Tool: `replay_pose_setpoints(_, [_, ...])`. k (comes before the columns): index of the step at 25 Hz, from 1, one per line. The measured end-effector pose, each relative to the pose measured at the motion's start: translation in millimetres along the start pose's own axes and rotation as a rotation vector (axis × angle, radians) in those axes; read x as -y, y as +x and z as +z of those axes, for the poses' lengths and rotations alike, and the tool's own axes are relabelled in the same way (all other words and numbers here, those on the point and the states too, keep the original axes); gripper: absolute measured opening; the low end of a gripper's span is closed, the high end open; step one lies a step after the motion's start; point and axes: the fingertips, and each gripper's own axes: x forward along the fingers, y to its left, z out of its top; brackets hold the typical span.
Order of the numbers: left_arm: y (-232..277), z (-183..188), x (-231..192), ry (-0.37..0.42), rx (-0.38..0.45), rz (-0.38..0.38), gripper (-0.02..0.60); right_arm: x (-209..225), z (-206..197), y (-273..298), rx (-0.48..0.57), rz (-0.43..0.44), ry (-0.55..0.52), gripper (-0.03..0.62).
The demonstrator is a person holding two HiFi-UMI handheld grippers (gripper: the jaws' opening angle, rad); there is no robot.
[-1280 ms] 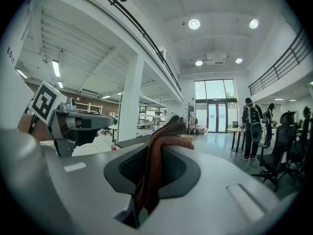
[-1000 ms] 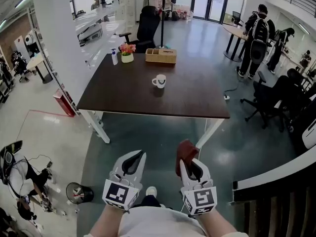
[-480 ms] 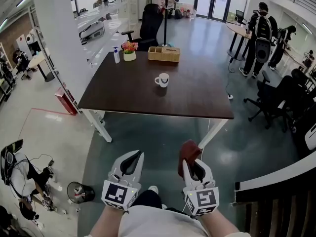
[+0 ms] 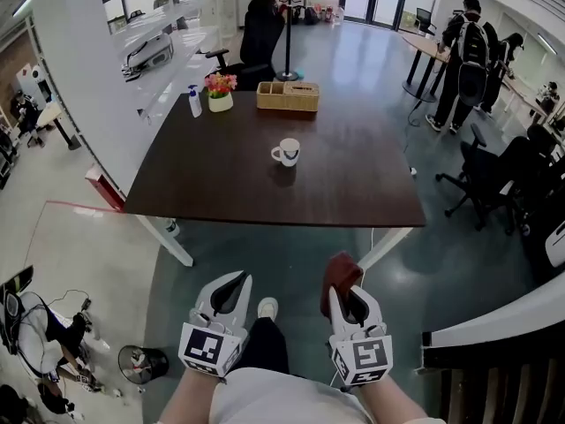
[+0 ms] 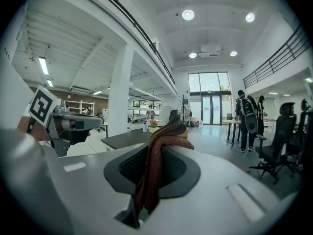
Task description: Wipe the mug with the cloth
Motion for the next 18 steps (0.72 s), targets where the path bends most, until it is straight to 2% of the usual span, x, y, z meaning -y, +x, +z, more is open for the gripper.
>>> replay_pose_setpoints(11, [165, -31, -167, -0.032, -0.041, -0.079, 0.000, 48, 19, 216, -0.063, -0.063, 0.005, 0.078])
replay_pose_setpoints(18, [230, -63, -222, -0.063, -0.118, -0.118, 0.000, 71, 20, 303, -0.101, -0.085, 0.006, 0.078])
